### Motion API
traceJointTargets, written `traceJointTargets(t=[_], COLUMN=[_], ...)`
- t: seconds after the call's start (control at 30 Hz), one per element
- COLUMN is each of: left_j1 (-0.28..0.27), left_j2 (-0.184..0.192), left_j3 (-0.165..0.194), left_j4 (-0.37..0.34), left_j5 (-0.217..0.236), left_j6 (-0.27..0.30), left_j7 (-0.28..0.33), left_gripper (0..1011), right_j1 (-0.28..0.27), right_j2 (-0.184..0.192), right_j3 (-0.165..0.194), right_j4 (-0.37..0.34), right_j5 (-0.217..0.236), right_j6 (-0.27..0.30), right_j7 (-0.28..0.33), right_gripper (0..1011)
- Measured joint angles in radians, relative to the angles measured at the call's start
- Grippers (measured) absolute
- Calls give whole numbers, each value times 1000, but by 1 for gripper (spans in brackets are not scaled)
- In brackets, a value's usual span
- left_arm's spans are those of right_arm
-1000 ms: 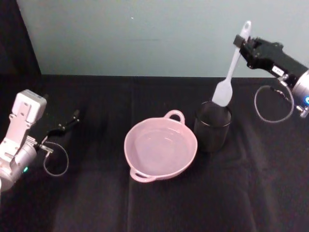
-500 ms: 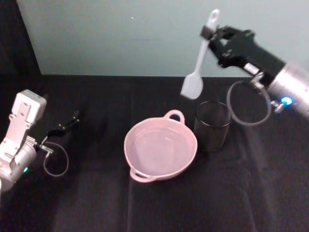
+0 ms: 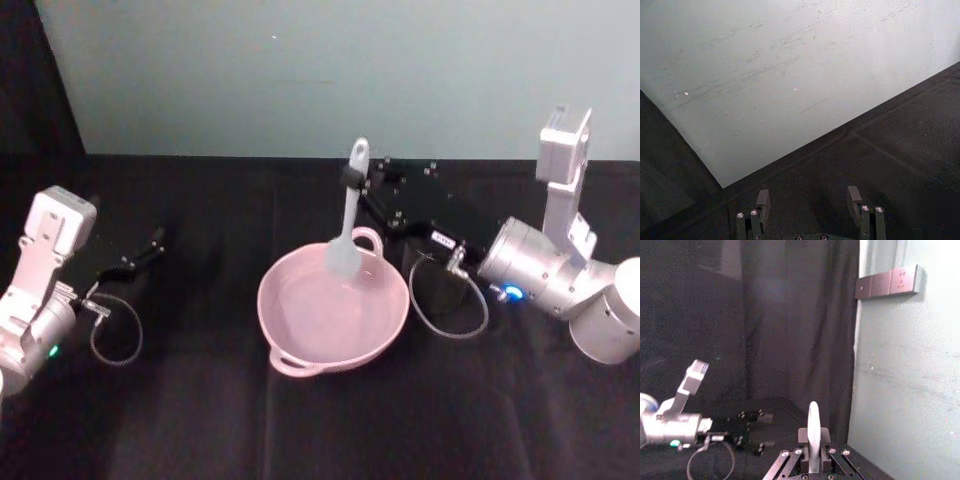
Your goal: Use the one hand to pick up the spoon and stir the clear water in the bowl.
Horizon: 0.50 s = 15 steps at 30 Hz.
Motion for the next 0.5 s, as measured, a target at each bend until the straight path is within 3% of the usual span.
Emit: traceJointTargets(t=[0.2, 0.5], left_j1=[0, 0], left_j2=[0, 0], left_j3=[0, 0], left_j4=[0, 0], left_j5=[0, 0], left_j6=[0, 0], left_j7=[0, 0], left_gripper=[1011, 1011], right_j1=[-30, -60], right_j2=[7, 12], right_j3=[1, -9], right_j4=[28, 17], right_j5=[-11, 21], right_j6=[-38, -9], right_j7=[53, 102], right_gripper=[136, 136])
